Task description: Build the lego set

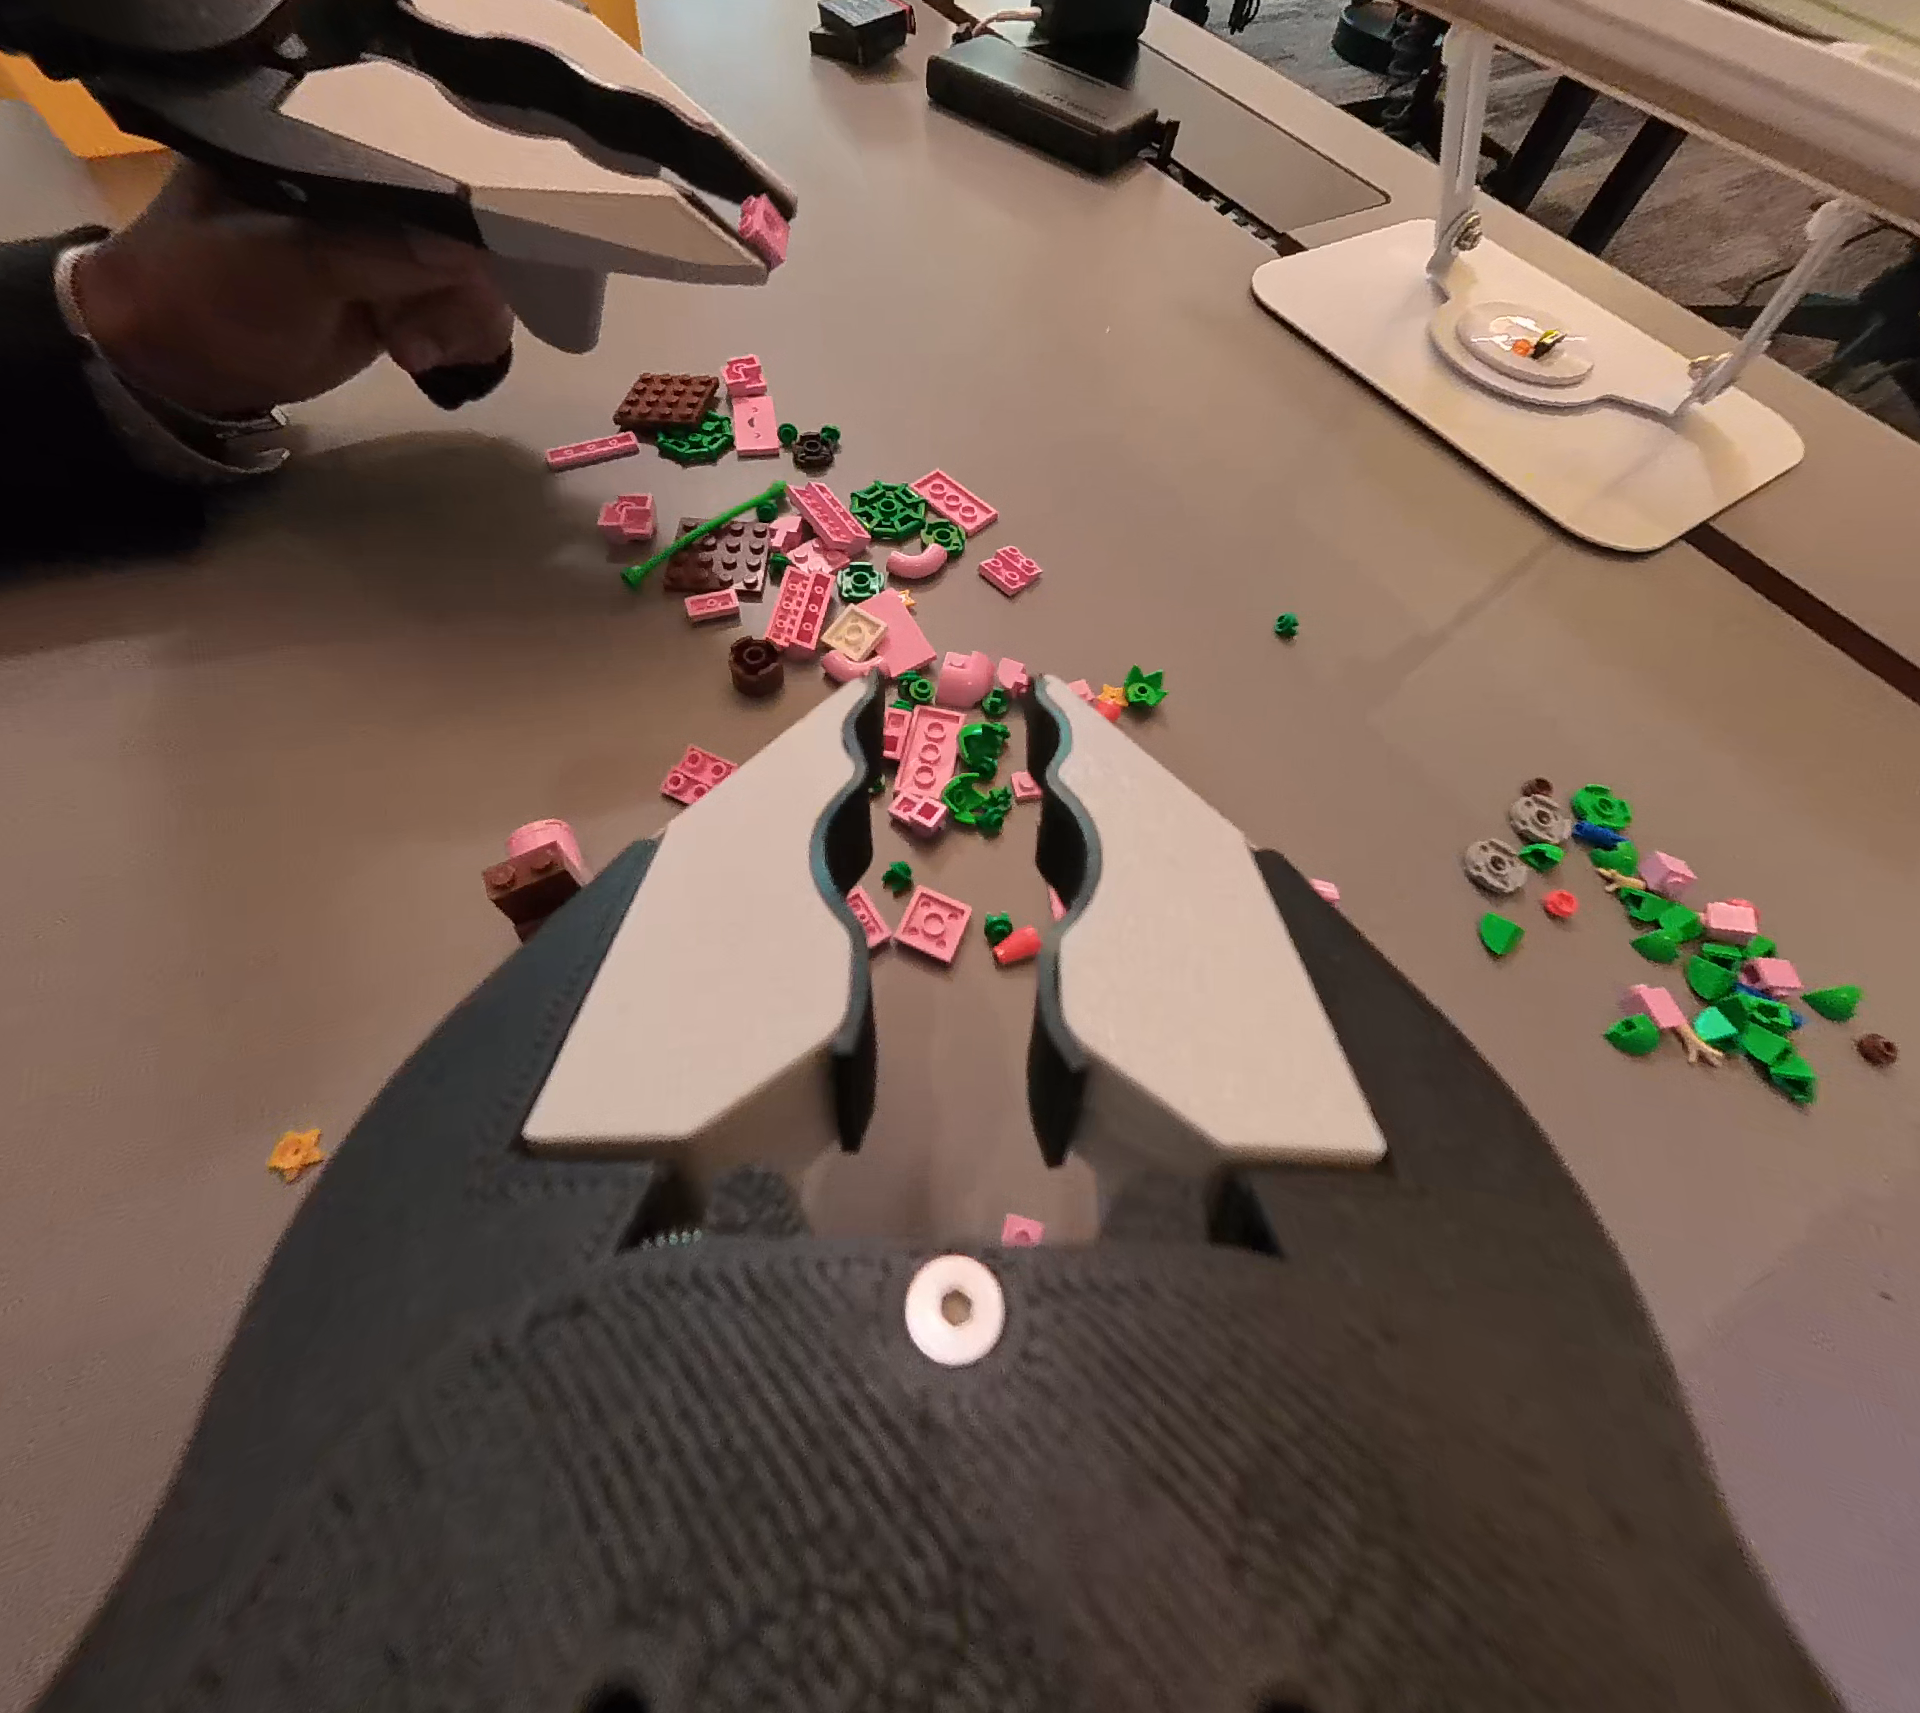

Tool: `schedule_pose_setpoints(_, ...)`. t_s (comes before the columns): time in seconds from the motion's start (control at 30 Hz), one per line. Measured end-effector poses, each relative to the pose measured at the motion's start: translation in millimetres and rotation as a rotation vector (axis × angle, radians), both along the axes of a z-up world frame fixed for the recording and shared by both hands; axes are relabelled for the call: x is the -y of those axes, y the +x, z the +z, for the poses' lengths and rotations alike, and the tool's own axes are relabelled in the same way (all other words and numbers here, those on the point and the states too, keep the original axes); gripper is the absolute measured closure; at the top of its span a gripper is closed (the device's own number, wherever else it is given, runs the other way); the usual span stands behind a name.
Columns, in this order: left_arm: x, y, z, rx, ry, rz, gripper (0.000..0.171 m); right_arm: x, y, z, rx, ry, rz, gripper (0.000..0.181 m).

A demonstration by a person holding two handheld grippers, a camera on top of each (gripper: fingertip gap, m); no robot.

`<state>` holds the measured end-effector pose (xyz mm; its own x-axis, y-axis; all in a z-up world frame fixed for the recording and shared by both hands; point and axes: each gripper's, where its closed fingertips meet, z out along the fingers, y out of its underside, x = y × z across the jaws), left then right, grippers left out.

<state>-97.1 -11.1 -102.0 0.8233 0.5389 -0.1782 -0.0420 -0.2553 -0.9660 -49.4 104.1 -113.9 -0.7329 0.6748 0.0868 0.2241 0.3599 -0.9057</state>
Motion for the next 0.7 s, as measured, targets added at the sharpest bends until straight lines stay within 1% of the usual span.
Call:
schedule_pose_setpoints(0.43, -6.0, 6.0, -5.9, 0.017, -0.008, -0.031, 0.155, 1.5, 2.4, 4.0, -0.022, -0.005, 0.008, 0.156)
schedule_pose_setpoints(0.7, -11.7, 9.6, -13.5, 0.025, -0.038, -0.052, 0.155, -0.7, 0.5, 2.6, -0.03, 0.014, -0.004, 0.156)
